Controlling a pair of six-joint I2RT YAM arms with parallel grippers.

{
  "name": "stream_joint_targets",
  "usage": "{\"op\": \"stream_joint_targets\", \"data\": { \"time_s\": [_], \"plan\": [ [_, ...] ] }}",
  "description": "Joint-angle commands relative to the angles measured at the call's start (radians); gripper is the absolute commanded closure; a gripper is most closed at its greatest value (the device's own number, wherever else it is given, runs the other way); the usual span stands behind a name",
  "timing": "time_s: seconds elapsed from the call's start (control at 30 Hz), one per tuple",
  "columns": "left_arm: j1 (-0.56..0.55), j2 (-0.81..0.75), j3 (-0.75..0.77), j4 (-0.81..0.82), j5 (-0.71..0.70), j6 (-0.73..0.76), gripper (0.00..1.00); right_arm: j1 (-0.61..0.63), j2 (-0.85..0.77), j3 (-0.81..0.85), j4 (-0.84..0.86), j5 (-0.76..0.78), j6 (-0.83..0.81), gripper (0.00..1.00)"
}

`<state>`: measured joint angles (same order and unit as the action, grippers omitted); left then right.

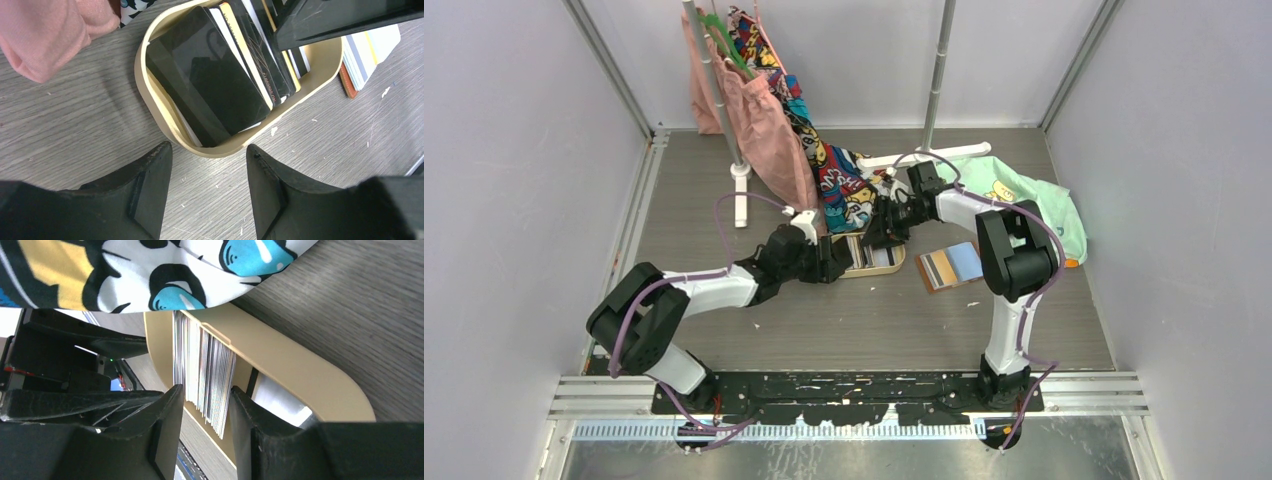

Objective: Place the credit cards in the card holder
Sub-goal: Pick up the credit card from the storage box.

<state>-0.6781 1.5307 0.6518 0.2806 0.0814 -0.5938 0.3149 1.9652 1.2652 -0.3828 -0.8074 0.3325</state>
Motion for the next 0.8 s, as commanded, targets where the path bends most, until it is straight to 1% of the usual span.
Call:
{"op": "stream_joint_targets", "data": {
  "time_s": [0.0, 0.23, 0.33, 0.53, 0.77],
  "plan": [
    [0.007, 0.004, 0.035, 0.054, 0.02, 0.011, 0.44, 0.005, 0.023, -0.003, 0.064, -0.056, 0.055, 0.55],
    [0.008, 0.019, 0.04, 0.066, 0.035, 0.003, 0.44, 0.034, 0.058, 0.003, 0.077, -0.052, 0.072, 0.49],
    [0.007, 0.025, 0.043, 0.068, 0.04, 0.003, 0.44, 0.049, 0.068, 0.009, 0.08, -0.06, 0.074, 0.48],
    [0.008, 0.024, 0.043, 0.067, 0.043, 0.0, 0.45, 0.071, 0.08, 0.014, 0.081, -0.067, 0.071, 0.48],
    [0.009, -0.01, 0.036, 0.044, 0.031, 0.01, 0.45, 0.06, 0.029, 0.033, 0.039, -0.067, 0.027, 0.53]
  ]
}}
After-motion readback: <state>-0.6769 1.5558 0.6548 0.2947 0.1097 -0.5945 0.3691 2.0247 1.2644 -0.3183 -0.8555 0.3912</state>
